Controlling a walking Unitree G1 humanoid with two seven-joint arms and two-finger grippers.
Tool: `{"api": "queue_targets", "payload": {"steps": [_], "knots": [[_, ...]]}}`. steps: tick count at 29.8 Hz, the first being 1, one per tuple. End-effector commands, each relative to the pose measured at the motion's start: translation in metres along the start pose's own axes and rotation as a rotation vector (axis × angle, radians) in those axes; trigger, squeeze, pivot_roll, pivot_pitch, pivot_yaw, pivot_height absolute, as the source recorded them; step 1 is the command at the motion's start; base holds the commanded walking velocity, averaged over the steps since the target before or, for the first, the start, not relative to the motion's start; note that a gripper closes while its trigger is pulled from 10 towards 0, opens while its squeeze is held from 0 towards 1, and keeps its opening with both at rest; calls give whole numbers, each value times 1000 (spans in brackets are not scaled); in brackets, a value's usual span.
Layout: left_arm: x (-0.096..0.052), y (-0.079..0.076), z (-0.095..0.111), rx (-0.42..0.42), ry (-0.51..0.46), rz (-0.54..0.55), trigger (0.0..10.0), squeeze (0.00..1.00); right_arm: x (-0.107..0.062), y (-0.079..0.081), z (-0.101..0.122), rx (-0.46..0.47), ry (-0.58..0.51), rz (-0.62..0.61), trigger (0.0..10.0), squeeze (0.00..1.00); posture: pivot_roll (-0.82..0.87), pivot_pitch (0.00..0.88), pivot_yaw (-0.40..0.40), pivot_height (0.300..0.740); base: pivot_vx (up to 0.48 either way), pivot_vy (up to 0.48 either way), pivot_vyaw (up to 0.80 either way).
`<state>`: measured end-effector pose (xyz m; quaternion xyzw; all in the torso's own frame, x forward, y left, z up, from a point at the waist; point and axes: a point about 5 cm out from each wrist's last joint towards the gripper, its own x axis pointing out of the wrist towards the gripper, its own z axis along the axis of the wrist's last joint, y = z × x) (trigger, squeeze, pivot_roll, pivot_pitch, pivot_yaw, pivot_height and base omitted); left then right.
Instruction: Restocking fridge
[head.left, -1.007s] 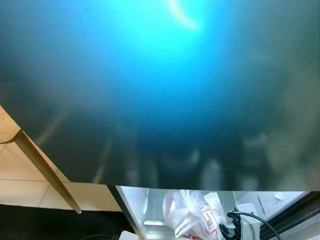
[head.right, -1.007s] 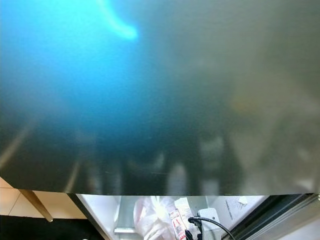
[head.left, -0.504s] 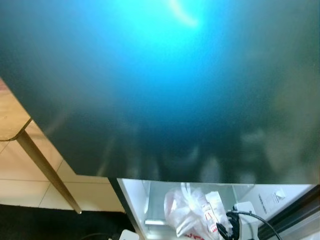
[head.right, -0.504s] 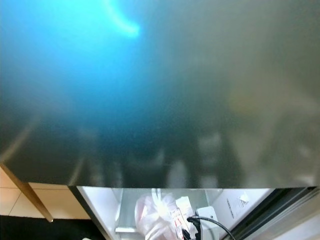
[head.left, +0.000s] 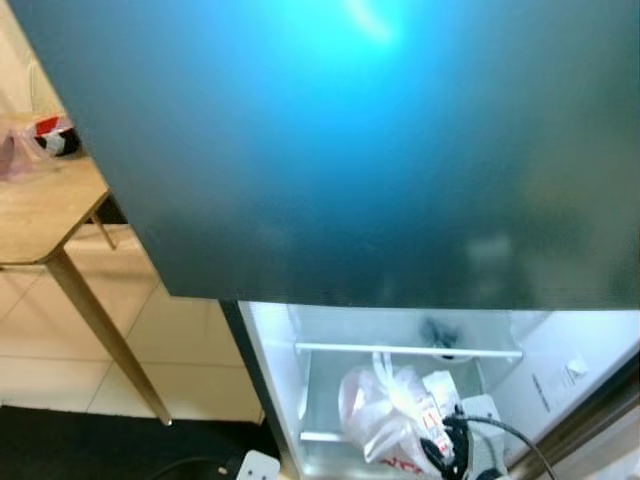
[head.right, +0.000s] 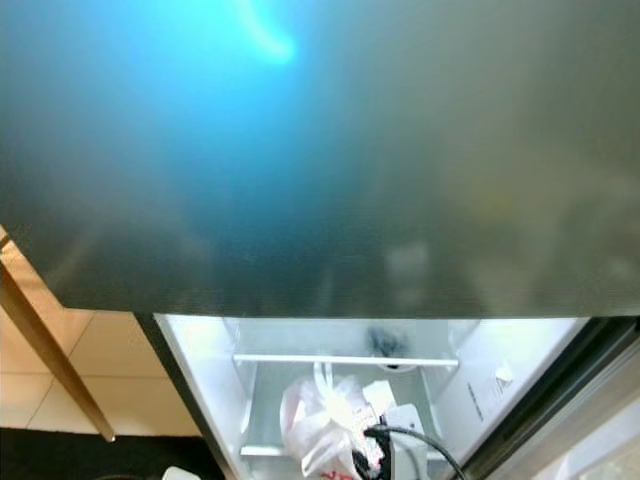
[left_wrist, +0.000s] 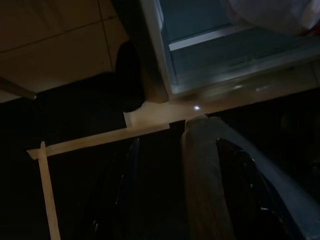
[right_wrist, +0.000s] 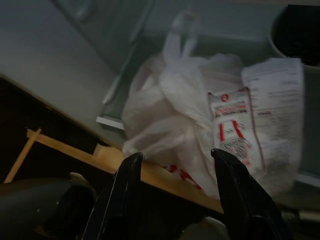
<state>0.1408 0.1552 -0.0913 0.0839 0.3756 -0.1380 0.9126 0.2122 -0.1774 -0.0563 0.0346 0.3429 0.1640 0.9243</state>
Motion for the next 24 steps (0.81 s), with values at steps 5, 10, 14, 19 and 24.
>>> {"api": "queue_targets", "payload": {"steps": [5,10,14,19,24], "knots": [[-12,-4,-29,-2,126,-19,10000,0,3,6,6,-31,-18,36,10000,0,-61,93,31,617,0,0,0],[-5,6,-12,-6,57,-20,10000,0,7,13,16,-77,-39,119,10000,0,-64,90,27,612,0,0,0],[14,40,45,12,-89,-21,10000,0,10,23,22,-131,-31,217,10000,0,-70,87,27,612,0,0,0],[15,41,51,17,-107,-28,10000,0,11,28,29,-140,-50,279,10000,0,-71,87,26,592,0,0,0],[14,40,50,22,-115,-38,10000,0,12,40,35,-199,-37,402,10000,0,-70,89,23,572,0,0,0]]}}
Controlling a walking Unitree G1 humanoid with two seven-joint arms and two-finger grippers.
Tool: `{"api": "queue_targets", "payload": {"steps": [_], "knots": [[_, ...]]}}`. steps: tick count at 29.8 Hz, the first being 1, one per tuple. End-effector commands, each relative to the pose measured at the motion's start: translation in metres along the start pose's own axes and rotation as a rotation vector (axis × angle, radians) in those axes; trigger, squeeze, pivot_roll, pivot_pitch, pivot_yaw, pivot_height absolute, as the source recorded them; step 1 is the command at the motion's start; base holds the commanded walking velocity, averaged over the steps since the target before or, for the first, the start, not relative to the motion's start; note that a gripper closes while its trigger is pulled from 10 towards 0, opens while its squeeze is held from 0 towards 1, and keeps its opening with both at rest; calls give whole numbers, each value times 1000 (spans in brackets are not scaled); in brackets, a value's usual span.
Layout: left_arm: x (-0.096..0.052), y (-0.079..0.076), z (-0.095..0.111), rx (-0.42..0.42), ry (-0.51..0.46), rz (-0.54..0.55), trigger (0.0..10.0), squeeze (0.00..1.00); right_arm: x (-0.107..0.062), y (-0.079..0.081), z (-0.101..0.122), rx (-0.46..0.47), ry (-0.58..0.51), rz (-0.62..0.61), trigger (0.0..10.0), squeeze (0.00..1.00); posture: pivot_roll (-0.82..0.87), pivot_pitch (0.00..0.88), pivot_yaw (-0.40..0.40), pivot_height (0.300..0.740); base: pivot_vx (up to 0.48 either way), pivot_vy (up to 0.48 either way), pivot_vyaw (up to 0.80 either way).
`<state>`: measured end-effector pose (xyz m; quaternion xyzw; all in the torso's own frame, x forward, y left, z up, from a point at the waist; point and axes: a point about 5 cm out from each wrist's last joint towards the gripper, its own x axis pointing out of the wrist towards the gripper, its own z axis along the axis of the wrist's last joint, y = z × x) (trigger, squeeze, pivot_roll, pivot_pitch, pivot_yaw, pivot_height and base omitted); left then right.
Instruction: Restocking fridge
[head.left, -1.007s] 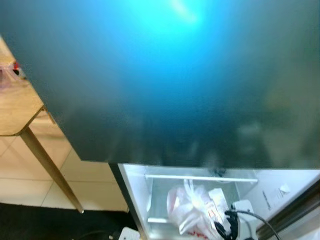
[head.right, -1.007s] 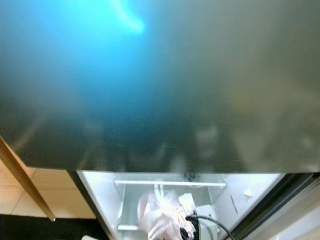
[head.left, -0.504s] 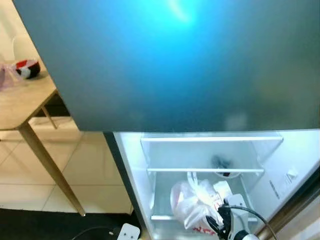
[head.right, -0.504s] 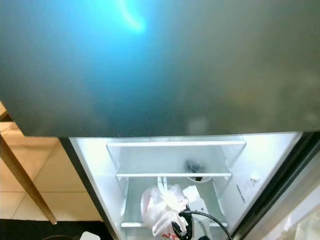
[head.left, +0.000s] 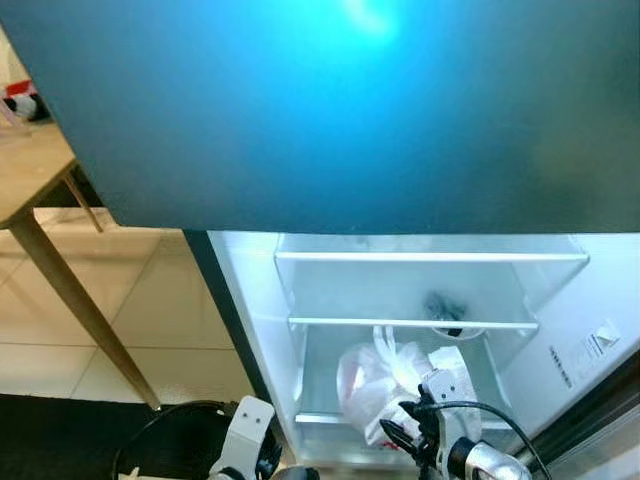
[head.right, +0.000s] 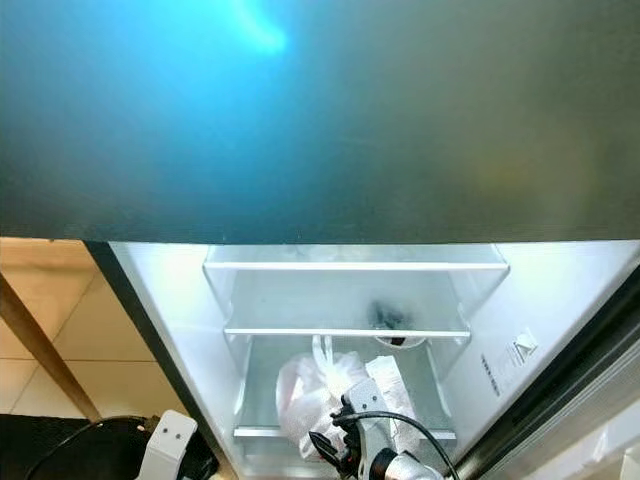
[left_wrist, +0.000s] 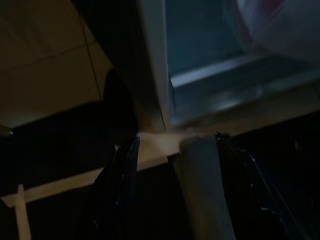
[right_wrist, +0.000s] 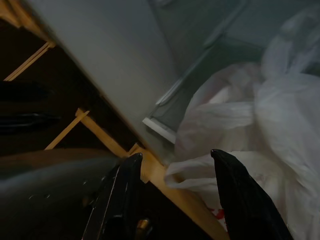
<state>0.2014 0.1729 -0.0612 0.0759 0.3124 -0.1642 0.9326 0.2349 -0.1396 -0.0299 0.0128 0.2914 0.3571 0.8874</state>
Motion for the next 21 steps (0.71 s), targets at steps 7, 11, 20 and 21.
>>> {"api": "queue_targets", "payload": {"steps": [7,11,20,21], "knots": [[-5,1,-8,9,27,-23,10000,0,2,9,1,-15,16,97,10000,0,-66,95,20,557,0,0,0],[-6,2,-10,16,29,-27,10000,0,2,10,1,-14,20,106,10000,0,-61,100,21,542,0,0,0],[-7,3,-11,33,32,-35,10000,0,4,21,-3,-63,70,187,10000,0,-49,117,21,507,0,0,0],[-8,3,-11,35,32,-36,10000,0,5,22,-2,-64,68,191,10000,0,-49,117,21,507,0,0,0]]}}
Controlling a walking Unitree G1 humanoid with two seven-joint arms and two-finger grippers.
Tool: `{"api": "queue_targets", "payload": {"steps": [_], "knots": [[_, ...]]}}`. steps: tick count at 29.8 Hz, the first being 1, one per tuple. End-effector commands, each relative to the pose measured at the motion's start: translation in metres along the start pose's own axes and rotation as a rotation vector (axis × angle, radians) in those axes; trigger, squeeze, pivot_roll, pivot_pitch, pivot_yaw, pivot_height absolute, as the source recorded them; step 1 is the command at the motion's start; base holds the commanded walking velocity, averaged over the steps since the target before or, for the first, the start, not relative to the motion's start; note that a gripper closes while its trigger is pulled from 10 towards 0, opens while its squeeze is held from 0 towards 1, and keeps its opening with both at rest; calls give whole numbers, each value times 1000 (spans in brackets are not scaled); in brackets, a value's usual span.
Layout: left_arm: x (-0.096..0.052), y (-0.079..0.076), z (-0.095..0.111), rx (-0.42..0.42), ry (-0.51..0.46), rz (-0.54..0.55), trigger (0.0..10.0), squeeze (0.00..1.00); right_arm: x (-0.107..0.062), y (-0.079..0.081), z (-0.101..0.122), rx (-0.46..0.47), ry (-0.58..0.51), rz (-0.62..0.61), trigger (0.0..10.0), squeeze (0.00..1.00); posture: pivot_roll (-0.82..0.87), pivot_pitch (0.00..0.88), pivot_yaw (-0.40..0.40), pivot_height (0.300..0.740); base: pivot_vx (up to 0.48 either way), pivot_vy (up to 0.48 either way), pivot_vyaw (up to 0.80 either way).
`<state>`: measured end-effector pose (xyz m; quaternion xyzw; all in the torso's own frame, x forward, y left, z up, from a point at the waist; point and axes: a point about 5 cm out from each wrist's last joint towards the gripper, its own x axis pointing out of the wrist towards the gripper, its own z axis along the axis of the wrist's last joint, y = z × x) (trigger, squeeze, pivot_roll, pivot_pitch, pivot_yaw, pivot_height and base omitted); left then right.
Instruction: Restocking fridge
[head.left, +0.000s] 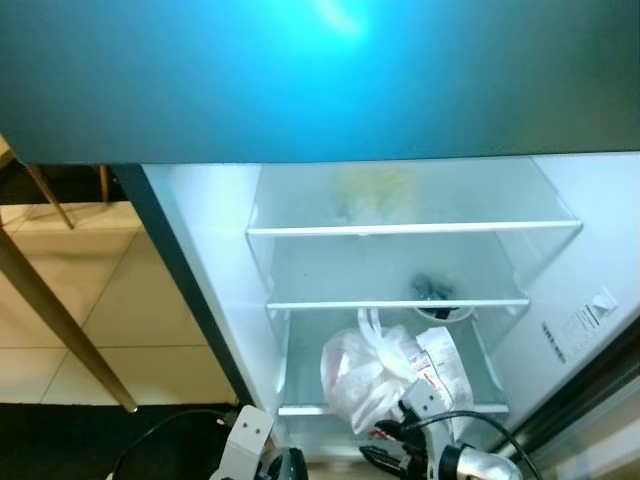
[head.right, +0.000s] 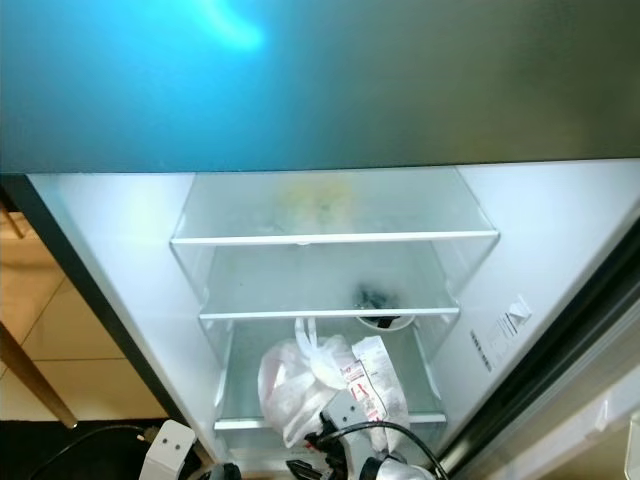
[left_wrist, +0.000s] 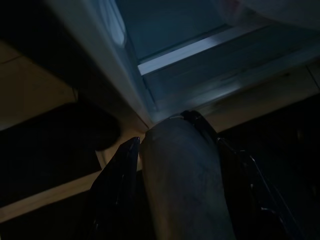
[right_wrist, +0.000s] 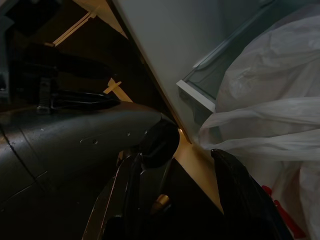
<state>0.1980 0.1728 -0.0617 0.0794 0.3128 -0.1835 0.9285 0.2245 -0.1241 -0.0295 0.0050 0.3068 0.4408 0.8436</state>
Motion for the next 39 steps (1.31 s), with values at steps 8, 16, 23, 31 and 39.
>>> {"api": "queue_targets", "payload": {"steps": [8,16,23,31,39], "knots": [[-6,4,-9,23,36,-3,10000,0,5,9,5,-11,10,81,10000,0,-38,132,20,497,0,0,0],[-5,1,-2,70,-17,-30,10000,0,8,7,7,-64,54,78,10000,0,-32,142,15,472,0,0,0],[4,-26,34,224,-224,-226,10000,0,13,12,6,-108,93,104,10000,0,-23,152,11,472,0,0,0],[3,-25,42,235,-268,-218,10000,0,24,15,10,-169,133,87,10000,0,-10,179,17,439,0,0,0],[-15,-14,30,229,-290,-187,10000,0,34,9,16,-297,208,-1,10000,0,18,205,6,439,0,0,0]]}}
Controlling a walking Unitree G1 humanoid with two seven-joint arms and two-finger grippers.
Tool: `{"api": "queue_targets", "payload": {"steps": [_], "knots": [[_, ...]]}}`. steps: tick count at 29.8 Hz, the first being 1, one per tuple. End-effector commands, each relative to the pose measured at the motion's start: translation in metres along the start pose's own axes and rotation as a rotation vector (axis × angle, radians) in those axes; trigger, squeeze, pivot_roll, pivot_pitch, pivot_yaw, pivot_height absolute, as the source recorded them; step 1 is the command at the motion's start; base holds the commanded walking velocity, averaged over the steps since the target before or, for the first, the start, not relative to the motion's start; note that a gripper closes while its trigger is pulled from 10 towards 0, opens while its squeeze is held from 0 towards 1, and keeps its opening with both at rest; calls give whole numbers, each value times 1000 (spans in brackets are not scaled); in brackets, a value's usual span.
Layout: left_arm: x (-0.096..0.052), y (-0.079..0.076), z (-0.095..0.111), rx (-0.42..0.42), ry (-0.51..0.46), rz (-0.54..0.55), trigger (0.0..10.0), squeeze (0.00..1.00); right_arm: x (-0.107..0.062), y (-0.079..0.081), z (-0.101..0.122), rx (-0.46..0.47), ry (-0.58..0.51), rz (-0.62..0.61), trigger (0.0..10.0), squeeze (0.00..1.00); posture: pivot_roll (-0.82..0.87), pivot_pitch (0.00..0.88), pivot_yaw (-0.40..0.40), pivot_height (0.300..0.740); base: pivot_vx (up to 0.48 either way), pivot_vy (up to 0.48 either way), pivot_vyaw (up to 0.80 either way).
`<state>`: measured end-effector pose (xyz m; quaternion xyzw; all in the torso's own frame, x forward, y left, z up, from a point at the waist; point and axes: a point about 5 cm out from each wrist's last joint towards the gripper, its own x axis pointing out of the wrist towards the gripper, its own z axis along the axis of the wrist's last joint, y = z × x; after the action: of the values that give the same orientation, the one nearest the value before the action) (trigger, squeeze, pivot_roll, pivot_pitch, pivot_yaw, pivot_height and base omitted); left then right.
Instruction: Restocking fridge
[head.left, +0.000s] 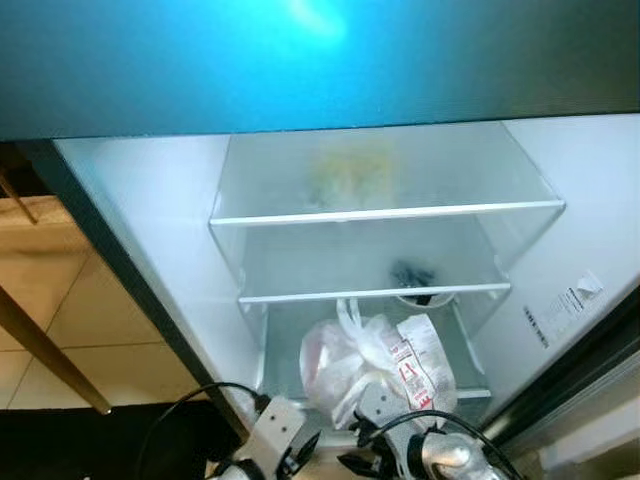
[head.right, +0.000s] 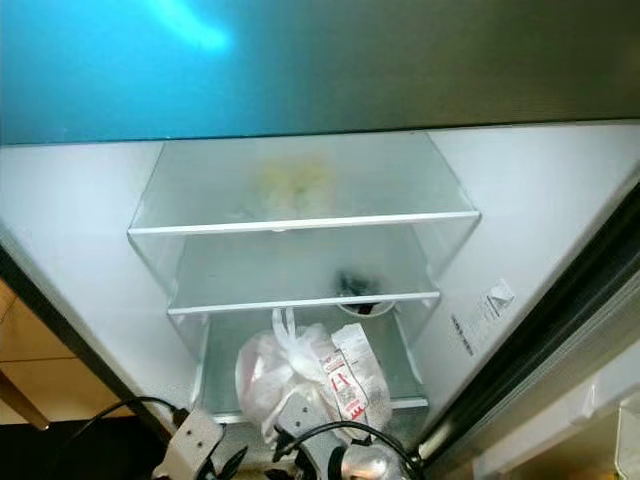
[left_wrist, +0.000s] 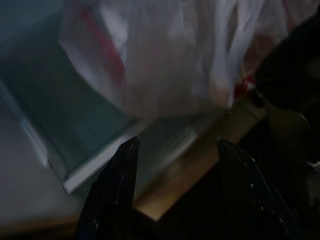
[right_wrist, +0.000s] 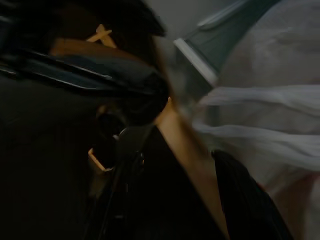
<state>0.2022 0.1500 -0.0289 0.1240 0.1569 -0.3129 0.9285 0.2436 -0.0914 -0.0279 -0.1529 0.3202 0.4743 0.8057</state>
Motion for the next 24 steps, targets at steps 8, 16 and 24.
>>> {"api": "queue_targets", "payload": {"steps": [8,16,24], "knots": [[-12,1,1,8,-15,10,10000,0,5,-6,4,-106,82,-38,10000,0,50,227,-8,439,0,0,0],[-17,4,9,16,-42,25,10000,0,8,-26,24,-225,113,-316,10000,0,73,239,-14,439,0,0,0],[-20,6,13,16,-46,34,10000,0,4,-43,42,-219,82,-517,10000,0,79,244,-22,439,0,0,0]]}}
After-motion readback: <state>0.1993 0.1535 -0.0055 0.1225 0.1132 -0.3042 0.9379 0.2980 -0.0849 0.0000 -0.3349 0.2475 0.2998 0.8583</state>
